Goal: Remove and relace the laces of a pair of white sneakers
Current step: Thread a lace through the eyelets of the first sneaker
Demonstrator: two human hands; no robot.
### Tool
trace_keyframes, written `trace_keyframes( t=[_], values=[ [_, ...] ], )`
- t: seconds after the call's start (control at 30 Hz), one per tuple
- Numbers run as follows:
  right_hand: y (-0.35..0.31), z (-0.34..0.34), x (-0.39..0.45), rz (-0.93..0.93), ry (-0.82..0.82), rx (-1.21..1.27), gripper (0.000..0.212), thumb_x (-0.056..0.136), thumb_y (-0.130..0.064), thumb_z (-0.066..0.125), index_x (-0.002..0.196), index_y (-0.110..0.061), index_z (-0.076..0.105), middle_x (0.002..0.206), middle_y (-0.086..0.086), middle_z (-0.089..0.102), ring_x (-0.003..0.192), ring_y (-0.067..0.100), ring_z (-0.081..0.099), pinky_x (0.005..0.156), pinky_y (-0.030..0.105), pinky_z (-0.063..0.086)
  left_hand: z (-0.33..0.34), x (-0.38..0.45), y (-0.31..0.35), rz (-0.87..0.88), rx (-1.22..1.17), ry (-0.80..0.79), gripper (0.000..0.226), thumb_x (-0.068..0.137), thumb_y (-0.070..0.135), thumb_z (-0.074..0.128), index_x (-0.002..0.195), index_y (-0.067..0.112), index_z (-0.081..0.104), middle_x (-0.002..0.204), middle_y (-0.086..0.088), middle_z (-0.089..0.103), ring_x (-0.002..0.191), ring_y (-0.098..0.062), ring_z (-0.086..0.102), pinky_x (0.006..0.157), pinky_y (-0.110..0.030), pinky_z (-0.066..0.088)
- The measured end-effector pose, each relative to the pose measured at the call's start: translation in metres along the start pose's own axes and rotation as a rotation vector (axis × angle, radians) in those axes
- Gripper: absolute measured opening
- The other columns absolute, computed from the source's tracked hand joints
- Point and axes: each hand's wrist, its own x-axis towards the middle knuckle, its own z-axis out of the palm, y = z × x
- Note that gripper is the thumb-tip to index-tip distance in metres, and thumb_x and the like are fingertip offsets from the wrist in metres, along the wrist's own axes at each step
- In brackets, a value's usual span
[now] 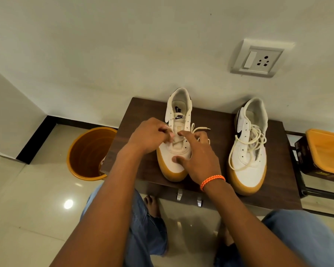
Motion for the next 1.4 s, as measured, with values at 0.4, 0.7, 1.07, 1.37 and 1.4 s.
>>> trace_keyframes(
  t=[0.4,0.7,1.07,1.37,1.4],
  values=[
    [-0.002,-0.001,-0.002,0.001,-0.003,0.007,0.077,0.079,-0.042,0.088,0.142,-0.045,0.045,0.141,-0.002,0.039,0.121,0.024,0.056,0.086,0.04,0.062,0.009,0.003,0.004,-0.007,0.248,0.056,0.021,0.094,0.032,0.071,0.074,0.029,0.071,0.081,0.01,0.069,0.084,-0.018,0.069,0.079,-0.04,0.059],
    [-0.003,-0.009,0.001,-0.001,-0.03,-0.088,0.08,0.082,-0.043,0.085,0.149,-0.046,0.039,0.15,-0.003,0.035,0.128,0.025,0.055,0.087,0.042,0.062,-0.017,-0.018,0.022,0.203,-0.874,0.17,0.014,0.104,0.008,0.061,0.093,-0.001,0.064,0.093,-0.018,0.07,0.09,-0.032,0.075,0.09,-0.05,0.064],
    [-0.002,-0.008,0.0,0.013,-0.025,-0.051,0.082,0.081,-0.043,0.086,0.148,-0.047,0.038,0.145,-0.004,0.039,0.123,0.025,0.058,0.086,0.043,0.063,0.01,0.006,-0.008,-0.062,0.124,-0.04,0.03,0.093,0.046,0.077,0.086,0.018,0.068,0.084,0.002,0.068,0.075,-0.014,0.063,0.065,-0.032,0.046],
    [-0.003,-0.012,0.0,0.036,-0.041,-0.103,0.086,0.082,-0.048,0.084,0.15,-0.052,0.031,0.15,-0.001,0.038,0.123,0.027,0.061,0.086,0.045,0.061,-0.002,-0.005,0.007,0.063,-0.379,0.036,0.018,0.106,0.02,0.062,0.1,0.006,0.072,0.095,-0.004,0.071,0.079,-0.008,0.066,0.071,-0.029,0.054],
    [-0.003,-0.012,0.0,0.035,-0.041,-0.106,0.086,0.082,-0.047,0.084,0.15,-0.051,0.031,0.149,-0.002,0.037,0.124,0.026,0.06,0.085,0.045,0.061,-0.007,-0.008,0.01,0.075,-0.658,0.047,0.019,0.108,0.018,0.057,0.1,0.006,0.07,0.098,-0.008,0.074,0.081,-0.008,0.07,0.075,-0.029,0.059]
  ],
)
